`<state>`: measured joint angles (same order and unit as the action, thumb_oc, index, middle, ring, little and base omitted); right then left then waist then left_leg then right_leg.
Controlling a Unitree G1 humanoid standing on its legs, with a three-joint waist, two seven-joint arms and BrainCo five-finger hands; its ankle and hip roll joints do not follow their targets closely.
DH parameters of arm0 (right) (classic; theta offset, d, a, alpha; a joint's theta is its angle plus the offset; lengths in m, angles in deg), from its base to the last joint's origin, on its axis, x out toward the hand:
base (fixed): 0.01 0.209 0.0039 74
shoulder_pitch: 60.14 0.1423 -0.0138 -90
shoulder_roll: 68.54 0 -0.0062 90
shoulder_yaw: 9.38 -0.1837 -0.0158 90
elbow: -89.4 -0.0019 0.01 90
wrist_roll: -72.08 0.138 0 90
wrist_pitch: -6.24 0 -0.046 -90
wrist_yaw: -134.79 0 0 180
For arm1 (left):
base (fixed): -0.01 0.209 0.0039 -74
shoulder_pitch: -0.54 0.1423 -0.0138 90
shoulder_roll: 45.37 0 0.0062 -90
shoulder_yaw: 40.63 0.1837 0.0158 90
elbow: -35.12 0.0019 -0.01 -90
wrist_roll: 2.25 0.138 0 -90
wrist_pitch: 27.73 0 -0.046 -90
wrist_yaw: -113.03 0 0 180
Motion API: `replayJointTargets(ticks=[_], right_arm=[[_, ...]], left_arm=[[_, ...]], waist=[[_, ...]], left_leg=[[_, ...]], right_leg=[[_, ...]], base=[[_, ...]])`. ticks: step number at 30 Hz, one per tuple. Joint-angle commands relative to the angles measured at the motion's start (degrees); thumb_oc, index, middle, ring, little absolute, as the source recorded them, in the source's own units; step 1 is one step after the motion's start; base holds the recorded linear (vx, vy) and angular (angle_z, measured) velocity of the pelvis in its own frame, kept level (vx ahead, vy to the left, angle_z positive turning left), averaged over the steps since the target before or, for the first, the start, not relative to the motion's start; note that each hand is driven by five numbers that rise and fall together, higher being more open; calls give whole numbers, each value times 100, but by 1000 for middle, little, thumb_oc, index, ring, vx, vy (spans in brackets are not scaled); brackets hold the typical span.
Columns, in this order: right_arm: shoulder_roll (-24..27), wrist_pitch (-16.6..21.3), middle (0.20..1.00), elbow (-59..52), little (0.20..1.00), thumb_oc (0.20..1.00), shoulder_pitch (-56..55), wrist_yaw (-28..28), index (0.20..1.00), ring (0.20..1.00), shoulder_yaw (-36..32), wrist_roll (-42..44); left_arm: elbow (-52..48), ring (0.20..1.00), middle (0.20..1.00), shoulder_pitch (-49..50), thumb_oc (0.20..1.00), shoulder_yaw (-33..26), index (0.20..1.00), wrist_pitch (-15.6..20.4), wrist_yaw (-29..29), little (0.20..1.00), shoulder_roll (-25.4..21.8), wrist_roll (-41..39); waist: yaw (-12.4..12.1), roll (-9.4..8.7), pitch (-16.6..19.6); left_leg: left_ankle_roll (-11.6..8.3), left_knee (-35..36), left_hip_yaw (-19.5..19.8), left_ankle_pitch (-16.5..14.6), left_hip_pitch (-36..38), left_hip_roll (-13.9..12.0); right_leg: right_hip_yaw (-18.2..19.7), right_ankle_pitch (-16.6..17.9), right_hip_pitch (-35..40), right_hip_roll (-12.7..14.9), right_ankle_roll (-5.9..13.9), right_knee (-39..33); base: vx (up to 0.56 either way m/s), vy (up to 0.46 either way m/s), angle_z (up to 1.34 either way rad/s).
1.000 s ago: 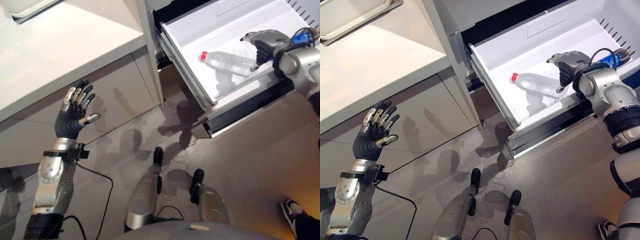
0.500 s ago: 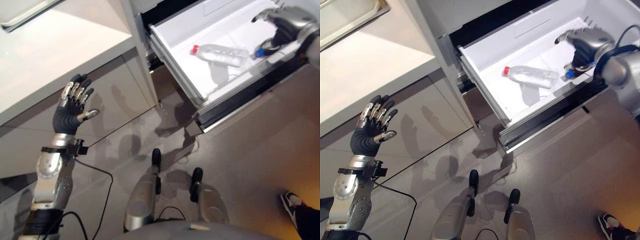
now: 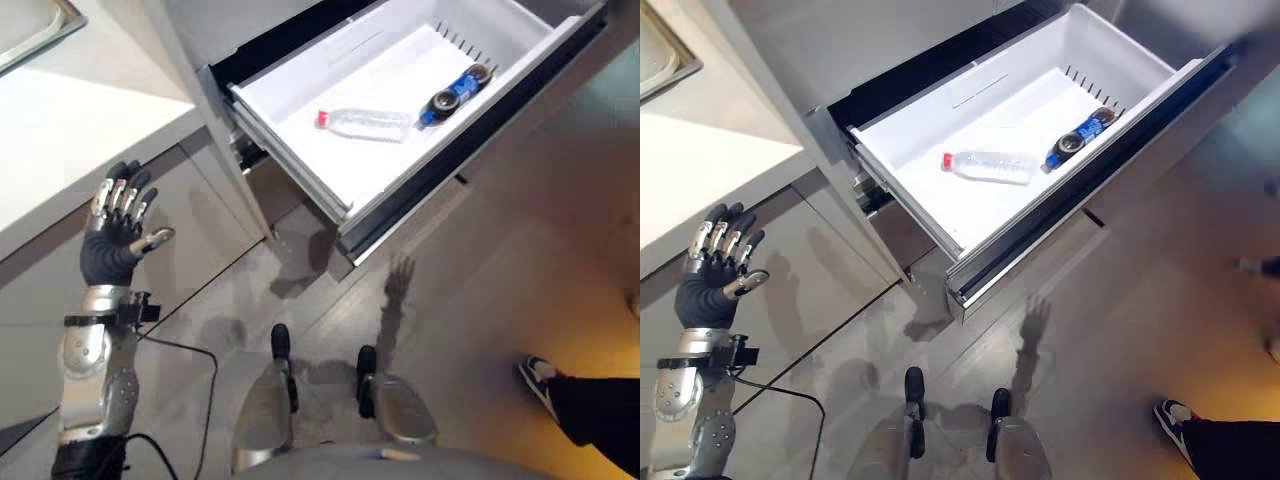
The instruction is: Take the drinks into the refrigerator
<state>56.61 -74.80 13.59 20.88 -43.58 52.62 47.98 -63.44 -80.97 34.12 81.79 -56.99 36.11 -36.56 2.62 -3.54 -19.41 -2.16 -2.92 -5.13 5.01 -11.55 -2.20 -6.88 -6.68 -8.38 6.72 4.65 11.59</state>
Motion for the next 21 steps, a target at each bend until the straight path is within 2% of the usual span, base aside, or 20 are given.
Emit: replayJointTargets(ticks=[1, 7, 9, 11, 12, 13, 14, 20, 21], right_arm=[[-183, 34, 1000, 404, 1000, 1000, 293, 182, 1000, 1000, 361, -218], [-665, 110, 1000, 985, 1000, 1000, 410, 274, 1000, 1000, 1119, -173], [-933, 224, 1000, 1417, 1000, 1000, 568, 202, 1000, 1000, 1899, -147], [-959, 245, 1000, 1544, 1000, 1000, 684, 184, 1000, 1000, 2109, -148], [-981, 266, 871, 1608, 871, 871, 783, 173, 871, 871, 2306, -156], [-1032, 299, 442, 1758, 442, 442, 944, 183, 442, 442, 2551, -125], [-1079, 307, 200, 1796, 200, 200, 1032, 161, 200, 200, 2717, -80], [-1359, 436, 200, 2418, 200, 200, 1962, 88, 200, 200, 3983, 130], [-1362, 441, 200, 2439, 200, 200, 1984, 95, 200, 200, 4002, 131]], left_arm=[[-263, 1000, 1000, -2, 1000, -231, 1000, 326, -37, 1000, 74, 348], [-255, 1000, 1000, -13, 1000, -225, 1000, 380, -123, 1000, 102, 402], [-227, 1000, 1000, 5, 1000, -122, 1000, 463, -196, 1000, 76, 467], [-232, 1000, 1000, 1, 1000, -98, 1000, 468, -223, 1000, 52, 486], [-229, 1000, 1000, 10, 1000, -70, 1000, 486, -244, 1000, 34, 497], [-215, 1000, 1000, 18, 1000, -37, 1000, 509, -261, 1000, 22, 507], [-221, 1000, 1000, 13, 1000, 18, 1000, 516, -281, 1000, 3, 504], [-253, 1000, 1000, -41, 1000, 311, 1000, 603, -297, 1000, -83, 375], [-250, 1000, 1000, -41, 1000, 302, 1000, 604, -295, 1000, -81, 373]], waist=[[5, 15, 289], [31, 52, 303], [-1, 95, 332], [-2, 99, 337], [-15, 107, 339], [-19, 109, 348], [-58, 124, 351], [-257, 173, 395], [-246, 173, 392]], left_leg=[[213, -350, -58, -797, 247, 154], [197, -340, -86, -759, 295, 139], [161, -302, -72, -738, 351, 135], [153, -286, -60, -725, 359, 140], [147, -273, -56, -716, 359, 144], [138, -257, -51, -701, 365, 151], [132, -251, -49, -690, 364, 156], [114, -243, 68, -639, 354, 197], [114, -242, 70, -639, 355, 197]], right_leg=[[51, -77, -88, -301, -81, -85], [86, -73, -66, -326, -108, -53], [52, -95, 15, -325, -124, -78], [37, -86, 32, -322, -124, -105], [25, -81, 46, -316, -129, -134], [7, -67, 70, -310, -135, -173], [-14, -57, 79, -300, -138, -196], [-132, -25, 201, -260, -179, -313], [-134, -24, 204, -260, -180, -316]], base=[[60, 0, -20], [13, -9, -9], [10, -18, -2], [0, 0, 0], [0, 0, 0], [0, 0, 0], [-15, -25, 3], [-5, -23, 13], [2, -10, 9]])
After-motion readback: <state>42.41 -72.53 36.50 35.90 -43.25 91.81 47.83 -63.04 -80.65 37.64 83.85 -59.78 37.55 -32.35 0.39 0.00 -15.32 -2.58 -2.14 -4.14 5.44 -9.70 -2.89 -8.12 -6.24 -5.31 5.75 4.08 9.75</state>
